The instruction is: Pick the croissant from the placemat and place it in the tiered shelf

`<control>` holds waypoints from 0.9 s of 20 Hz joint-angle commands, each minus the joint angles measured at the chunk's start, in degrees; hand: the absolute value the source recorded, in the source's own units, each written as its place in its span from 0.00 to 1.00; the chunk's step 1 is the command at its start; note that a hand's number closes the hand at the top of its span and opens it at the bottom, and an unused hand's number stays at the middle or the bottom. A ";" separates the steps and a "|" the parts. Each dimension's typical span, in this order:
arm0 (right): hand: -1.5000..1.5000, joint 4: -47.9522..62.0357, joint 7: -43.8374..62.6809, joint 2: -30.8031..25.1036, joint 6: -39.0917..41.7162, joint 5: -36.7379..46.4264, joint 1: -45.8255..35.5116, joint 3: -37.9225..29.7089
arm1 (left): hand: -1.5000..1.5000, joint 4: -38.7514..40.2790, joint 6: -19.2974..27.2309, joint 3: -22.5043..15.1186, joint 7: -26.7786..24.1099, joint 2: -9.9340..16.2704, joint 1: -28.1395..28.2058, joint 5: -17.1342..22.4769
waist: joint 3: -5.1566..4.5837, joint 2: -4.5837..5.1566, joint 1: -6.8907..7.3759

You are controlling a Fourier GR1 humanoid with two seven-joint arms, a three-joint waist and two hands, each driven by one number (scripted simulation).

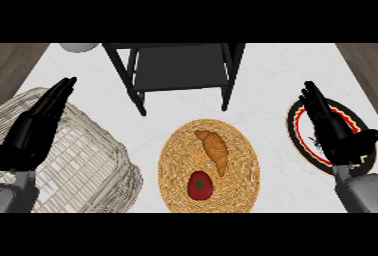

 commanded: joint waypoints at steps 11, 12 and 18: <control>0.00 2.02 2.46 -9.77 -1.67 14.33 -7.39 1.80 | 0.50 3.01 6.17 -5.08 18.21 -0.47 9.22 4.29 | -0.08 4.39 -1.07; 0.00 1.63 1.78 -8.85 -0.94 13.77 -7.65 2.18 | 0.50 2.63 6.17 -5.17 18.49 -0.02 10.16 4.27 | -0.03 4.23 -0.47; 0.00 -0.47 -0.60 -12.00 8.56 15.06 -8.98 7.06 | 0.50 1.48 6.92 -5.82 20.35 0.17 9.56 4.96 | -0.16 4.02 -1.00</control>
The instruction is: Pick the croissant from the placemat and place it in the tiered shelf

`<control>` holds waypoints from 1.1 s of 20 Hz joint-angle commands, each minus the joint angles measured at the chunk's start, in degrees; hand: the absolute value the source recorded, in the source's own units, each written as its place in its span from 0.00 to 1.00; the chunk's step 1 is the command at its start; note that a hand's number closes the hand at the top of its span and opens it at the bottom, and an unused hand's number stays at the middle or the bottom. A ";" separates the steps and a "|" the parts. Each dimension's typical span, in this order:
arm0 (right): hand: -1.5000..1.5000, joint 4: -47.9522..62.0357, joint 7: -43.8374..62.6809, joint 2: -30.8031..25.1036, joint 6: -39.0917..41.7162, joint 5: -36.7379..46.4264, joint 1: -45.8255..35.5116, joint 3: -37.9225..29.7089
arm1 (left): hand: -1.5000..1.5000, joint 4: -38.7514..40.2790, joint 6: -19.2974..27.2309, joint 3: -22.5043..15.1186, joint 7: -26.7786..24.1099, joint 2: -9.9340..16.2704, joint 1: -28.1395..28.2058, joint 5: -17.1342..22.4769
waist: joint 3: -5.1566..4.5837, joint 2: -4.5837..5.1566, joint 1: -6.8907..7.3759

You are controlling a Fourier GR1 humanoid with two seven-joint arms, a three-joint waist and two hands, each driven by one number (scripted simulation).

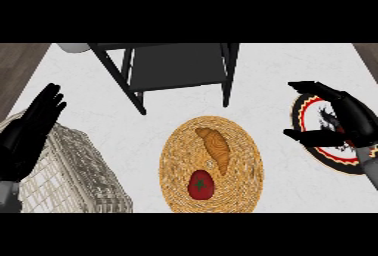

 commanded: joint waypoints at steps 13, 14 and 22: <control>0.00 -12.53 19.58 -4.19 12.61 4.88 -7.93 11.75 | 0.50 5.98 2.80 -4.89 6.76 -4.60 6.33 2.60 | -3.91 0.69 -1.72; 0.00 -12.23 22.34 -3.95 11.80 5.27 -8.62 11.54 | 0.50 6.87 3.05 -3.69 6.51 -3.68 5.90 2.42 | -3.90 0.86 -1.82; 0.00 -13.73 38.19 2.35 7.02 13.77 -13.30 17.47 | 0.50 6.19 3.26 -4.59 6.49 -3.66 6.29 2.56 | -3.83 1.10 -1.10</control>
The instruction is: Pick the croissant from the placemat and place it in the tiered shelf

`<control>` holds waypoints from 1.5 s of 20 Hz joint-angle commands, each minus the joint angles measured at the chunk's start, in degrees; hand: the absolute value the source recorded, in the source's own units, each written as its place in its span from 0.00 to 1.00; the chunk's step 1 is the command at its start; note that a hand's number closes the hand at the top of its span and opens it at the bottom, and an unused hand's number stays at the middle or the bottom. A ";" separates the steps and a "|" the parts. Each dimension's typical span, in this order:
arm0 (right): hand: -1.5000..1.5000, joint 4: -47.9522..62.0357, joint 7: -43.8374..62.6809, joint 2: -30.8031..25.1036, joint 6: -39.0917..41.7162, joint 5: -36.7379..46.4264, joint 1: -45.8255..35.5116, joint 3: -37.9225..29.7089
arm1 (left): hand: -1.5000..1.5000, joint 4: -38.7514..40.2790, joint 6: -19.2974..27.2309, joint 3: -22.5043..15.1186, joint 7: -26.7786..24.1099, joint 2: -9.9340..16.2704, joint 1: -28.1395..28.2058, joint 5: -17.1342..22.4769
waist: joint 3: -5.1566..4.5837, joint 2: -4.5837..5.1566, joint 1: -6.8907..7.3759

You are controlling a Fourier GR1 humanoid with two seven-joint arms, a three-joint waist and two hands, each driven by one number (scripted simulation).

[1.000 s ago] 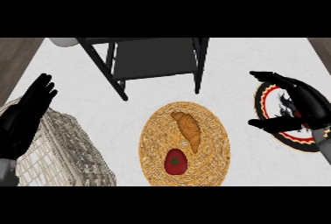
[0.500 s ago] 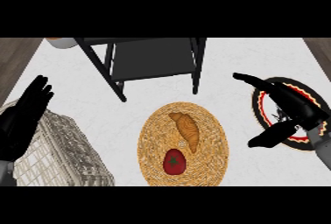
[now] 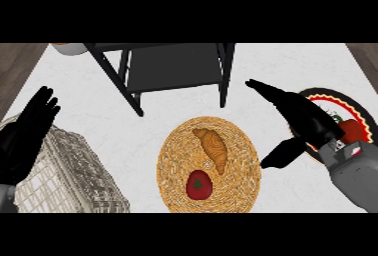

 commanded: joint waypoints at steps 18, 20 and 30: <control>0.00 3.27 31.59 15.80 -0.50 15.53 -8.21 14.76 | 0.50 9.29 -0.34 -4.31 3.74 -3.35 4.05 2.58 | -3.19 1.93 -0.54; 0.00 4.01 32.55 15.92 -0.81 16.31 -8.42 14.35 | 0.50 8.03 -0.91 -5.25 2.54 -3.76 5.92 2.18 | -3.14 1.70 -0.09; 0.00 8.10 34.59 20.13 -2.09 21.22 -7.04 17.63 | 0.50 6.78 1.04 -5.20 4.53 -4.01 4.76 2.24 | -2.97 1.81 -0.76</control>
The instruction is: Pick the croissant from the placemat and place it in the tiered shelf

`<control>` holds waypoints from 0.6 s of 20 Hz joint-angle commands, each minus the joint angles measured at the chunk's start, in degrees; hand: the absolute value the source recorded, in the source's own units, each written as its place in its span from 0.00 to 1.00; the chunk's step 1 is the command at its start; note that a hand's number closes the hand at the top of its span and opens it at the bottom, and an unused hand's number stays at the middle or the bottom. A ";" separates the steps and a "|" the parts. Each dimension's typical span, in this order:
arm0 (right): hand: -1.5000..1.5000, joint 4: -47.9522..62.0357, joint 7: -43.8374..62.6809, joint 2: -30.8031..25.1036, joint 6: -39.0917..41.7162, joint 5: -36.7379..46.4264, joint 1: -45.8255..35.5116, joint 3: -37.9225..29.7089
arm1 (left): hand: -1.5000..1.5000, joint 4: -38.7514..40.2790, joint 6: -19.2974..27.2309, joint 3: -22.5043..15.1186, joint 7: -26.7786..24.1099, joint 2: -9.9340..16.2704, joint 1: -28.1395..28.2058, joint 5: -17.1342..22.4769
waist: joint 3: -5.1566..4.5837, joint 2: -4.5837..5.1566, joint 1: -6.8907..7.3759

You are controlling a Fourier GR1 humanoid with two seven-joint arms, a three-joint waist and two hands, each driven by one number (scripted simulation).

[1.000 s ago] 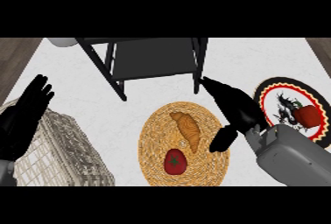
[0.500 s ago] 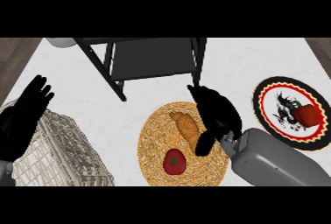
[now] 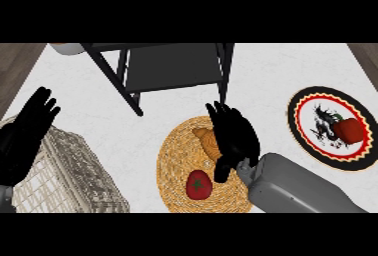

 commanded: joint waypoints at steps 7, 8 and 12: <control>0.00 6.73 1.52 2.72 -2.66 6.11 0.09 1.40 | 0.50 7.40 -0.25 -5.41 3.01 -4.72 4.95 1.40 | -3.18 1.80 -0.08; 0.00 6.93 1.46 2.76 -2.63 6.63 0.01 1.59 | 0.50 8.51 -0.03 -5.59 1.91 -5.17 5.60 0.80 | -3.25 1.96 -0.30; 0.00 9.66 0.12 4.34 -3.99 8.19 -0.58 1.21 | 0.50 7.77 -0.92 -5.21 2.47 -4.35 5.48 1.51 | -3.19 1.96 0.37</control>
